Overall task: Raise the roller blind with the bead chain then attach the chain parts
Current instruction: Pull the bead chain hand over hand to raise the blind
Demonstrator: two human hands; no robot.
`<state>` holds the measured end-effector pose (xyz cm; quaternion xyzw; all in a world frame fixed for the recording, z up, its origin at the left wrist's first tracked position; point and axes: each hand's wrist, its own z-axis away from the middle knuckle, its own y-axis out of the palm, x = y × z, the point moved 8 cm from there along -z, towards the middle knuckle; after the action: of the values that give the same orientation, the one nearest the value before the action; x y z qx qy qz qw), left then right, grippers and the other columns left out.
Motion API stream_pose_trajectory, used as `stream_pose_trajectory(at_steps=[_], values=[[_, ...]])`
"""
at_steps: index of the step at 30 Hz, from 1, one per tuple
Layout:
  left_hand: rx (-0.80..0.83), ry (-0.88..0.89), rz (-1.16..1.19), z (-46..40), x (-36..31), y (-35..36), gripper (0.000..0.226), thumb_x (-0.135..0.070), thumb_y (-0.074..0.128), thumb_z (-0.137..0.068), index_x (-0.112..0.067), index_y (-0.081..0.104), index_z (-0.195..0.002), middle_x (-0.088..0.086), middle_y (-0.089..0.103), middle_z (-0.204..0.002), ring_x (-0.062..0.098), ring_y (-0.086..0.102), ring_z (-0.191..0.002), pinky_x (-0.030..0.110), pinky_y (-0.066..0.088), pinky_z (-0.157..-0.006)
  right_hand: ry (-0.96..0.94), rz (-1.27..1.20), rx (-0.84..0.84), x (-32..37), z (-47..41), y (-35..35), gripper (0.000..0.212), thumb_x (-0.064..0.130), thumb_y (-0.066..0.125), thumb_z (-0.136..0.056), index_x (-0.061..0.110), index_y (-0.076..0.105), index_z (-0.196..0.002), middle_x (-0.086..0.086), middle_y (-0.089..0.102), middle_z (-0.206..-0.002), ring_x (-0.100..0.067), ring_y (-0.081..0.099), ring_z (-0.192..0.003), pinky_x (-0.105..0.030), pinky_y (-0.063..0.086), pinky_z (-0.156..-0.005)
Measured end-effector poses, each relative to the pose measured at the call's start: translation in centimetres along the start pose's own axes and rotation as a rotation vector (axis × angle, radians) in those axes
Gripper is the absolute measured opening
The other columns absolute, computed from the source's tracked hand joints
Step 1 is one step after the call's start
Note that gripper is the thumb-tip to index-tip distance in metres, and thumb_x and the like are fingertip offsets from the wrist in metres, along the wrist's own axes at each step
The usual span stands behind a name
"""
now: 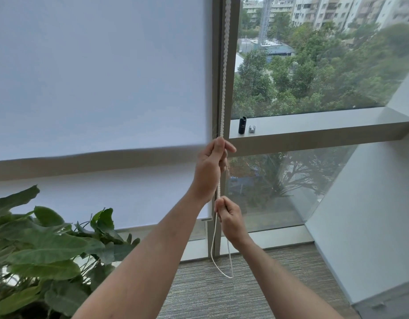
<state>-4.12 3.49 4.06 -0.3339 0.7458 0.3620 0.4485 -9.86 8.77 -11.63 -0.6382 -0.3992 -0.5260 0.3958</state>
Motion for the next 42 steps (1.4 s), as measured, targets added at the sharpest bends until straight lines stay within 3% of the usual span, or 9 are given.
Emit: stream_pose_trajectory(at_steps=[6,9,12,16,22,25,30,35,42], values=[[-0.114,0.021,-0.044,1.3,0.8,-1.3,0.04,-0.03,0.04,-0.101,-0.023,0.059,-0.067,-0.013,0.034,-0.045,0.006,0.025,-0.041,0.021,0.02,-0.041,0.097,-0.091,0.125,-1.2,0.4,0.8,0.036,0.017,0.041,-0.107,0.018,0.063,-0.079,0.004,0.049,-0.056,-0.008,0.044,-0.048,-0.022,0.035,-0.047],[-0.136,0.033,-0.078,1.4,0.7,-1.6,0.041,-0.029,0.041,-0.101,-0.026,0.059,-0.064,-0.01,0.033,-0.046,0.008,0.025,-0.042,0.03,0.017,-0.043,0.145,-0.037,0.152,-1.0,-0.6,0.4,0.049,0.04,0.029,-0.107,0.01,0.069,-0.111,-0.005,0.072,-0.085,-0.012,0.069,-0.077,-0.026,0.05,-0.071],[-0.147,0.033,-0.113,1.9,1.3,-2.0,0.041,-0.026,0.041,-0.101,-0.026,0.058,-0.063,-0.01,0.034,-0.047,0.007,0.026,-0.043,0.023,0.023,-0.043,0.12,-0.044,0.037,1.5,-2.6,-1.3,0.07,0.061,0.018,-0.098,0.016,0.063,-0.127,-0.007,0.072,-0.112,-0.019,0.069,-0.103,-0.039,0.051,-0.092],[-0.154,-0.018,-0.129,3.5,4.0,-2.7,0.038,-0.018,0.041,-0.102,-0.016,0.055,-0.067,-0.012,0.045,-0.048,0.001,0.036,-0.044,0.014,0.032,-0.047,-0.075,-0.162,-0.021,8.7,-5.2,-2.6,0.055,0.056,0.027,-0.099,0.023,0.069,-0.11,-0.005,0.073,-0.101,-0.019,0.071,-0.093,-0.035,0.053,-0.083],[-0.164,-0.093,-0.157,4.5,6.0,-2.6,0.043,-0.019,0.04,-0.105,-0.024,0.057,-0.066,-0.003,0.03,-0.049,0.009,0.024,-0.044,0.031,0.017,-0.044,-0.299,-0.366,0.136,19.5,-5.9,-0.2,0.044,0.038,0.027,-0.104,0.013,0.061,-0.118,-0.011,0.069,-0.09,-0.026,0.066,-0.075,-0.037,0.053,-0.068],[-0.171,-0.087,-0.163,4.6,6.0,-2.6,0.043,-0.022,0.039,-0.103,-0.026,0.059,-0.064,-0.004,0.03,-0.048,0.009,0.024,-0.044,0.029,0.018,-0.043,-0.338,-0.409,0.035,22.2,-6.4,-0.2,0.038,0.038,0.031,-0.104,0.021,0.064,-0.11,0.002,0.059,-0.067,-0.011,0.047,-0.054,-0.026,0.035,-0.047],[-0.159,-0.088,-0.202,5.0,6.3,-2.7,0.038,-0.026,0.042,-0.097,-0.026,0.058,-0.063,0.006,0.029,-0.052,0.012,0.023,-0.045,0.035,0.017,-0.044,-0.425,-0.316,-0.125,21.5,-5.8,-0.8,0.035,0.029,0.038,-0.104,0.025,0.059,-0.077,0.011,0.037,-0.053,-0.01,0.028,-0.047,-0.03,0.022,-0.044],[-0.112,-0.147,-0.293,6.7,9.0,-4.1,0.035,-0.029,0.044,-0.095,-0.023,0.058,-0.064,-0.013,0.036,-0.046,0.007,0.03,-0.045,0.022,0.026,-0.047,-0.376,-0.193,-0.158,17.6,-4.8,-0.9,0.035,0.032,0.04,-0.103,0.03,0.056,-0.071,0.009,0.041,-0.058,-0.009,0.034,-0.05,-0.028,0.027,-0.048],[-0.028,-0.274,-0.252,8.6,11.7,-6.0,0.033,-0.034,0.047,-0.09,-0.022,0.071,-0.071,-0.002,0.064,-0.066,0.011,0.054,-0.063,0.031,0.041,-0.061,-0.318,-0.113,-0.131,12.7,-2.9,-0.1,0.035,0.033,0.042,-0.102,0.03,0.052,-0.069,0.016,0.043,-0.054,-0.005,0.035,-0.049,-0.019,0.03,-0.047]])
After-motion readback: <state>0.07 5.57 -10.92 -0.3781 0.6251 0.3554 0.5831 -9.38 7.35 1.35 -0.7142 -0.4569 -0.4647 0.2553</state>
